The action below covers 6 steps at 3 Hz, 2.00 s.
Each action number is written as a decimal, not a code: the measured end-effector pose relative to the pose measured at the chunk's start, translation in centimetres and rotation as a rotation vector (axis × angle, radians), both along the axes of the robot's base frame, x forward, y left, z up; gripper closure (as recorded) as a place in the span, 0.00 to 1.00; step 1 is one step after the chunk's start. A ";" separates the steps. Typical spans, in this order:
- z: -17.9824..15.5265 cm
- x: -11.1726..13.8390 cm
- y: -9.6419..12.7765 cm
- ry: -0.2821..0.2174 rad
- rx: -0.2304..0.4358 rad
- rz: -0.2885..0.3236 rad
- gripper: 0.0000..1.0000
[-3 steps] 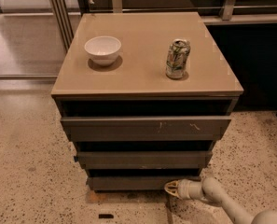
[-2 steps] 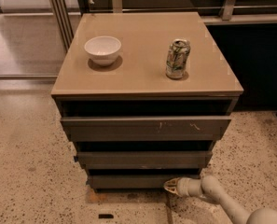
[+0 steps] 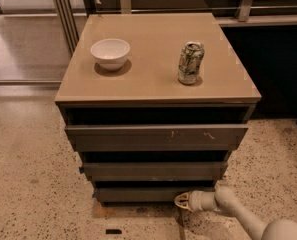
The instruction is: Close bottom drawer
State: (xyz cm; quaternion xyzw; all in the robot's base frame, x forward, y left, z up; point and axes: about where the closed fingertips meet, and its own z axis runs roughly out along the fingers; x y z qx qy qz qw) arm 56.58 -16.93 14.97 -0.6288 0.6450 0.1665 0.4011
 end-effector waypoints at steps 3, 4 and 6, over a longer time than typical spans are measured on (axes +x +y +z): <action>2.3 -9.2 -0.8 0.170 0.024 0.097 1.00; 2.3 -9.4 -0.5 0.173 0.027 0.101 0.81; 2.3 -9.4 -0.5 0.173 0.027 0.101 0.36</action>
Offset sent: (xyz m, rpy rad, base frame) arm -0.1070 -0.0083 0.0180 0.0220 0.1989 0.1249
